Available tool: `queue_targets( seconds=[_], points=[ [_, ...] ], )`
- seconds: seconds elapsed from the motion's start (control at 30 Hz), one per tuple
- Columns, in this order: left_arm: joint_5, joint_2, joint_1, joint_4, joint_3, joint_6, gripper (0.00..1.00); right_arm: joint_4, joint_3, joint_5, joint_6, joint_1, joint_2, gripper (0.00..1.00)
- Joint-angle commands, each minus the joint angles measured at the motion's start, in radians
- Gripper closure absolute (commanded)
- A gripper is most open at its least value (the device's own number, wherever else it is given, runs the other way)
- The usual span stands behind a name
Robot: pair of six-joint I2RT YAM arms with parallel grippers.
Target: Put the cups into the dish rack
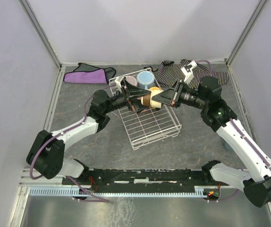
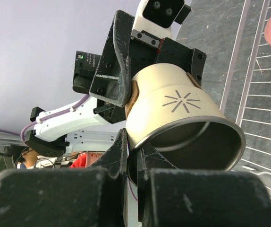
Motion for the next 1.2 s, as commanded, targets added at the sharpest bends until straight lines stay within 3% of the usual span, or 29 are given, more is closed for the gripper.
queue_targets(
  seconds=[0.0, 0.23, 0.33, 0.43, 0.53, 0.67, 0.87, 1.03, 1.17],
  points=[
    [-0.038, 0.003, -0.006, 0.07, 0.017, -0.04, 0.19, 0.096, 0.0, -0.032, 0.019, 0.001, -0.02, 0.99],
    [-0.065, -0.005, -0.006, 0.029, 0.024, -0.008, 0.77, 0.039, 0.004, -0.031, -0.013, 0.001, -0.033, 0.98],
    [-0.07, -0.017, -0.005, -0.007, 0.027, 0.02, 0.96, -0.008, 0.011, -0.02, -0.041, 0.001, -0.043, 0.71],
    [-0.072, -0.041, -0.002, -0.105, 0.034, 0.107, 0.97, -0.052, 0.023, 0.001, -0.072, -0.001, -0.057, 0.47],
    [-0.064, -0.066, 0.011, -0.239, 0.045, 0.215, 0.97, -0.152, 0.05, 0.04, -0.138, -0.004, -0.078, 0.37],
    [-0.068, -0.078, 0.022, -0.498, 0.12, 0.435, 0.97, -0.302, 0.068, 0.112, -0.217, -0.029, -0.116, 0.34],
    [-0.218, -0.035, -0.017, -0.95, 0.32, 0.849, 0.97, -0.596, 0.191, 0.428, -0.38, -0.053, -0.169, 0.32],
    [-0.352, 0.042, -0.101, -1.071, 0.399, 0.994, 0.97, -0.719, 0.311, 0.634, -0.487, -0.052, -0.176, 0.32],
    [-0.494, 0.112, -0.193, -1.161, 0.481, 1.079, 0.97, -0.775, 0.392, 0.665, -0.527, -0.053, -0.138, 0.32]
  ],
)
